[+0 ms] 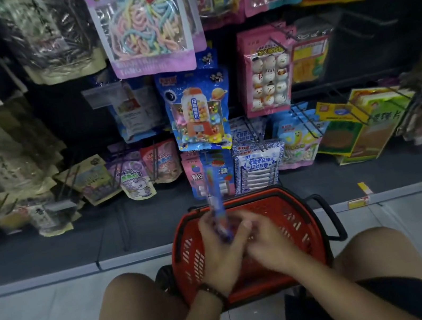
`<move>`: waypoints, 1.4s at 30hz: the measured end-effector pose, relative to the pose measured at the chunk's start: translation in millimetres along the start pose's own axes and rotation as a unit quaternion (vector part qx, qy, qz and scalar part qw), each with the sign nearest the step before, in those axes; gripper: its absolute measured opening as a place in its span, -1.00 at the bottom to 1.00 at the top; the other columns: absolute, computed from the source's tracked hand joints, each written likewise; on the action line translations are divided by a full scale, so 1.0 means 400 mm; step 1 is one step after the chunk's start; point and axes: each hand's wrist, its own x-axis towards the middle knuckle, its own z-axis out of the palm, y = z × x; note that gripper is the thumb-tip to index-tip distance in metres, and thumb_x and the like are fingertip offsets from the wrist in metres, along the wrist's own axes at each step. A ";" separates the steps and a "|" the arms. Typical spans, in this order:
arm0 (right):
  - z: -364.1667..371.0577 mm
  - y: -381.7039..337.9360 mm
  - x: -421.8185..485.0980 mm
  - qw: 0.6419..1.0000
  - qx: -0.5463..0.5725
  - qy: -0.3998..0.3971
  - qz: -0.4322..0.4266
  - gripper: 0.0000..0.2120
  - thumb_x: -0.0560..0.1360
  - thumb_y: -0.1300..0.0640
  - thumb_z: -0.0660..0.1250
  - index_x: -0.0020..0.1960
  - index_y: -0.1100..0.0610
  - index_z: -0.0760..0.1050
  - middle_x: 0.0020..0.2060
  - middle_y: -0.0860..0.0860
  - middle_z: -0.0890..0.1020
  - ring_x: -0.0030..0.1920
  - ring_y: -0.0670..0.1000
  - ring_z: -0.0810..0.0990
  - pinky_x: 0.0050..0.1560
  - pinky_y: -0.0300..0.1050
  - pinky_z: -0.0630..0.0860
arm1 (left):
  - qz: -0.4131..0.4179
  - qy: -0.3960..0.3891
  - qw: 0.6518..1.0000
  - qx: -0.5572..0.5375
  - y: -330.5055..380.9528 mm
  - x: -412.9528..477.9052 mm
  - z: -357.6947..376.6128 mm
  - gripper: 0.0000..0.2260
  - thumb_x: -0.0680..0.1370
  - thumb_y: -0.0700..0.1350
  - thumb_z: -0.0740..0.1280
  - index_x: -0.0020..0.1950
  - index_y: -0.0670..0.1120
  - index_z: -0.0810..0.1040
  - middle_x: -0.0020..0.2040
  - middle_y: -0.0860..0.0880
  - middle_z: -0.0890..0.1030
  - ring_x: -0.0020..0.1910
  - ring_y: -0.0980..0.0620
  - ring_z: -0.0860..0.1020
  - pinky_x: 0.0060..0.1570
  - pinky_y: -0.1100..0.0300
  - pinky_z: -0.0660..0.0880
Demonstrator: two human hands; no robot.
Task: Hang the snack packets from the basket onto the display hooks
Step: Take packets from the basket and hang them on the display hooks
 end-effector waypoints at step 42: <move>-0.115 0.157 0.387 0.985 -0.092 0.134 0.052 -0.93 0.59 0.04 0.52 -0.03 0.02 0.70 -0.16 -0.14 0.76 -0.05 -0.18 0.73 0.02 -0.26 0.62 | 0.027 -0.038 0.993 0.106 -0.110 0.506 -0.156 -0.87 0.61 -0.32 0.47 -0.04 -0.09 0.69 0.18 -0.09 0.73 0.17 0.25 0.67 0.29 0.20 0.60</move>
